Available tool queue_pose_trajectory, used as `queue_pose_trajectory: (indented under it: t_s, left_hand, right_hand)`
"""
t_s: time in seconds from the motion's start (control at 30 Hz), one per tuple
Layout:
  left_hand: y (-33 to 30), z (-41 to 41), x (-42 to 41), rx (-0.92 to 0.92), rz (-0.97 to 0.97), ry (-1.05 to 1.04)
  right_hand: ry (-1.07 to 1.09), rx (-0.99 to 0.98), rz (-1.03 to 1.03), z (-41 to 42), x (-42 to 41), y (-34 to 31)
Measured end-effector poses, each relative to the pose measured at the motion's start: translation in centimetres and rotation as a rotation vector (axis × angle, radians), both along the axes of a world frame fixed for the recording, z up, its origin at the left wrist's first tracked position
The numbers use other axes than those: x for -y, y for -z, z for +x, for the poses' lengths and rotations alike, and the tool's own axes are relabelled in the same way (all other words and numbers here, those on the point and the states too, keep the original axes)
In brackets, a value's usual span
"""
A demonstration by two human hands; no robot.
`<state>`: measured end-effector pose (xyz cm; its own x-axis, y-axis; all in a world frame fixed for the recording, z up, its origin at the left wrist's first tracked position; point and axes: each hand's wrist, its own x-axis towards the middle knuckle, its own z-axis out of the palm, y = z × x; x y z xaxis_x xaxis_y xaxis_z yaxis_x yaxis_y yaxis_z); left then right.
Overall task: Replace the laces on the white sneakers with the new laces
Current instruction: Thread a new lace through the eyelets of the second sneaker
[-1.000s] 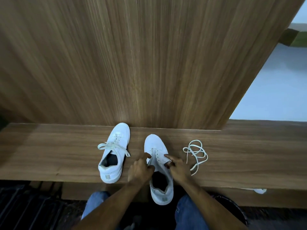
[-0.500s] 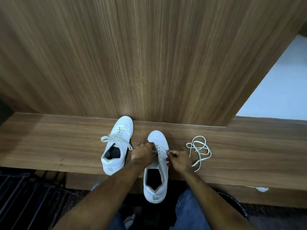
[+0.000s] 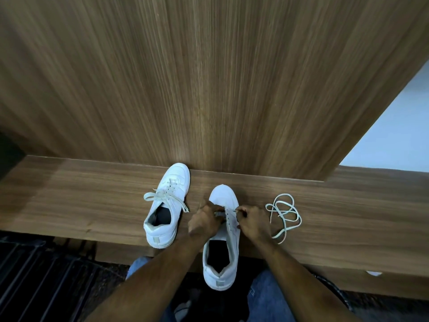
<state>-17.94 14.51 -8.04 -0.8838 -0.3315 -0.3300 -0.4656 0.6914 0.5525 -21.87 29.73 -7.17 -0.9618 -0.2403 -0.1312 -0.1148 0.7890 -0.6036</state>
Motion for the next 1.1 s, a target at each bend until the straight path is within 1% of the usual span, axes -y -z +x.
queue_pose_trajectory:
  t_s: [0.2, 0.4, 0.53, 0.73, 0.93, 1.1]
  left_hand:
    - [0.3, 0.0, -0.1, -0.017, -0.019, 0.008]
    - [0.5, 0.1, -0.1, -0.018, -0.016, 0.002]
    - [0.5, 0.2, -0.1, -0.028, -0.023, 0.002]
    - [0.5, 0.1, -0.1, -0.023, -0.023, 0.002]
    - [0.1, -0.1, -0.2, -0.045, -0.010, 0.033]
    - [-0.3, -0.1, -0.2, -0.041, 0.013, 0.004]
  right_hand:
    - [-0.066, -0.063, 0.047, -0.5, 0.1, -0.1]
    - [-0.105, -0.172, 0.226, -1.1, 0.3, -0.2]
    - [-0.197, -0.200, 0.295, -1.4, -0.2, -0.2]
    - [-0.226, -0.156, 0.219, -1.2, -0.4, -0.4]
    - [-0.203, -0.179, 0.226, -0.9, 0.4, -0.9]
    - [-0.136, -0.145, 0.248, -1.0, 1.3, -0.7]
